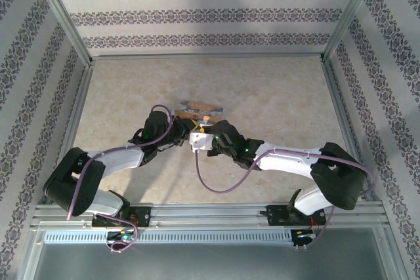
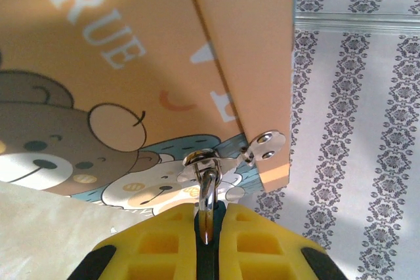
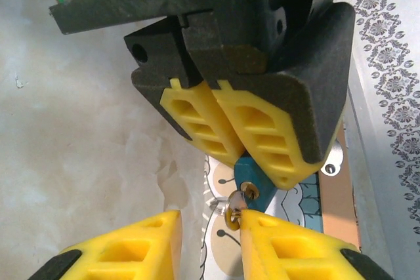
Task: Unlock the padlock with the key
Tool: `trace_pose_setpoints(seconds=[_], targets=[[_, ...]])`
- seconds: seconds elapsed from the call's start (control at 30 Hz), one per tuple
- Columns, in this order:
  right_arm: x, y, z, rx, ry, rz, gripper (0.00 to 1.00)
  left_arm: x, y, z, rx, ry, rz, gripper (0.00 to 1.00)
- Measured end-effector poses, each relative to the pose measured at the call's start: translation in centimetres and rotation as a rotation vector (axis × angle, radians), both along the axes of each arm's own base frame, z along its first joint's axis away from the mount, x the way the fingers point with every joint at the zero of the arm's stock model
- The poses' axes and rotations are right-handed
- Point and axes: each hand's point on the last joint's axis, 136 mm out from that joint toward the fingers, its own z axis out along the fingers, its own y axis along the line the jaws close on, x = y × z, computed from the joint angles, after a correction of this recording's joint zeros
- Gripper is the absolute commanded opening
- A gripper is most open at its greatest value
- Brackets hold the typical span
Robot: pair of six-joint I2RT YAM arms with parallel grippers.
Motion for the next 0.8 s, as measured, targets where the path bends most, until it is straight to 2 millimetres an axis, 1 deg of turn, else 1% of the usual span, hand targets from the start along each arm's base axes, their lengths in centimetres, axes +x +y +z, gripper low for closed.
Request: trace_pose_setpoints(seconds=[0.3,0.53,0.73,0.8], targets=[[0.35,0.32,-0.10,0.021,0.001,-0.014,0.21,-0.06,-0.13,-0.59,0.000,0.023,0.003,0.00],[0.58,0.32,-0.09,0.037,0.008,-0.034,0.12,0.05,-0.05,-0.91,0.003,0.032,0.012,0.00],[0.86,0.25,0.15,0.067,0.015,-0.067,0.02,0.42,0.07,-0.69,-0.006,0.026,0.033,0.00],[0.96,0.21,0.22,0.087,0.019,-0.083,0.00,0.49,0.10,-0.64,-0.008,0.025,0.038,0.00]])
